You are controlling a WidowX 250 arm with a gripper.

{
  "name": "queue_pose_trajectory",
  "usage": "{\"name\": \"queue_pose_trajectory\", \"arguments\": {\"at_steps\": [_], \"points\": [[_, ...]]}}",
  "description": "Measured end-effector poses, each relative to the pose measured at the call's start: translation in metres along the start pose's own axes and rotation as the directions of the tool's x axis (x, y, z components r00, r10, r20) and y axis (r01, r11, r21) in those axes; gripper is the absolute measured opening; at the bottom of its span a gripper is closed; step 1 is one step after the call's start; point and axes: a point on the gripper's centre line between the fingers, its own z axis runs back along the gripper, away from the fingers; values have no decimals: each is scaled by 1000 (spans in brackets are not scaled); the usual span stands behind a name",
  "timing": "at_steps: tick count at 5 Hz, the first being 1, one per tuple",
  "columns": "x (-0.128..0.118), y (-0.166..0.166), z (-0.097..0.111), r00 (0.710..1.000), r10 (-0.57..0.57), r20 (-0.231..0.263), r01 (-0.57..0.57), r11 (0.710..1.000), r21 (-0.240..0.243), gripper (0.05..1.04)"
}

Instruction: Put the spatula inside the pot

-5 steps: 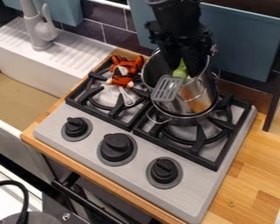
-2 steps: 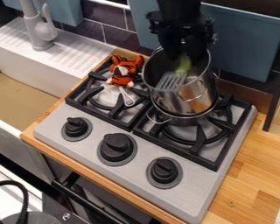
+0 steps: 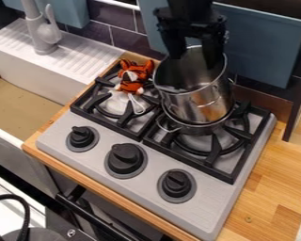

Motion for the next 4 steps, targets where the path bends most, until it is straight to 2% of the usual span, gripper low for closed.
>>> {"name": "queue_pose_trajectory", "arguments": {"at_steps": [1,3,4], "points": [[0,4,5,1000,7,-7,-7,1000,-20,996],[8,22,37,1000,14,7,-13,997,-82,996],[5,33,44,1000,11,5,-11,996,-90,996]]}}
